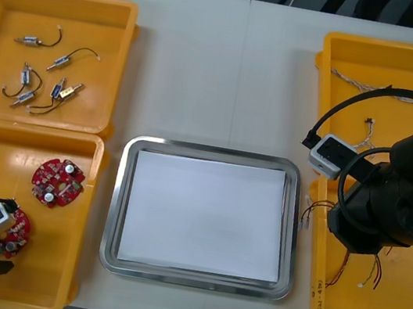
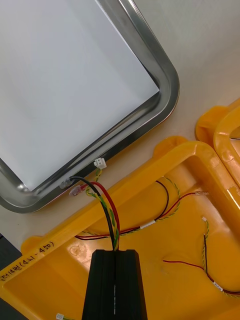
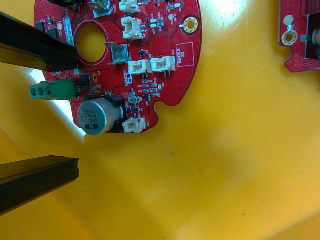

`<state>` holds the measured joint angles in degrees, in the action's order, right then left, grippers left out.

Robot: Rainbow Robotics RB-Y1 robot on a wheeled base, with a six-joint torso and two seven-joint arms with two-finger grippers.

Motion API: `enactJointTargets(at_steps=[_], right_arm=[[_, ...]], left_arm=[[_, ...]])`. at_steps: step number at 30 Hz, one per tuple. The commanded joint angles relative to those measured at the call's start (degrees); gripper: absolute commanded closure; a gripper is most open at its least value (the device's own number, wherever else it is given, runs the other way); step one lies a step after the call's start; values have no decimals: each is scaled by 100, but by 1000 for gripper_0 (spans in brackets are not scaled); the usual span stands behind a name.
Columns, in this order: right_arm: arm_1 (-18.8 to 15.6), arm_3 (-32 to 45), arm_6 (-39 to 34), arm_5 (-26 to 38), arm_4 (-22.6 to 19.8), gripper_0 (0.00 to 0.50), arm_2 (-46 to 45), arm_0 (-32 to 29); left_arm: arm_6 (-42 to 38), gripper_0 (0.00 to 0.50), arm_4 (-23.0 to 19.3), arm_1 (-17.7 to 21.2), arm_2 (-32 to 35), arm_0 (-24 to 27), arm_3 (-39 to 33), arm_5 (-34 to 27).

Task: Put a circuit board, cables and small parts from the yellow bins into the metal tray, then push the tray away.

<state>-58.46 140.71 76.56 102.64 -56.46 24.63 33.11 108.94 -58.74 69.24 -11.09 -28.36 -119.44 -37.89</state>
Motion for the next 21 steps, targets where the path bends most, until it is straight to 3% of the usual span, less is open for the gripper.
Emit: enactJointTargets(at_steps=[1, 8, 9, 11, 12, 21], right_arm=[[80, 140, -115, -24, -23, 500, 42, 169], [80, 140, -124, -33, -31, 500, 42, 169], [80, 140, -124, -33, -40, 500, 42, 169], [80, 140, -133, -33, -58, 500, 42, 169], [80, 149, -133, -33, -58, 500, 42, 178], [80, 202, -141, -33, -58, 500, 42, 169]], left_arm=[[-13, 0, 38, 72, -69, 67, 8, 80], [-4, 0, 65, 81, -78, 41, -1, 71], [-4, 72, 65, 81, -78, 23, -1, 80], [-4, 332, 82, 98, -78, 6, 8, 97], [4, 492, 91, 116, -78, -3, 8, 97], [40, 500, 161, 116, -78, -29, -1, 141]])
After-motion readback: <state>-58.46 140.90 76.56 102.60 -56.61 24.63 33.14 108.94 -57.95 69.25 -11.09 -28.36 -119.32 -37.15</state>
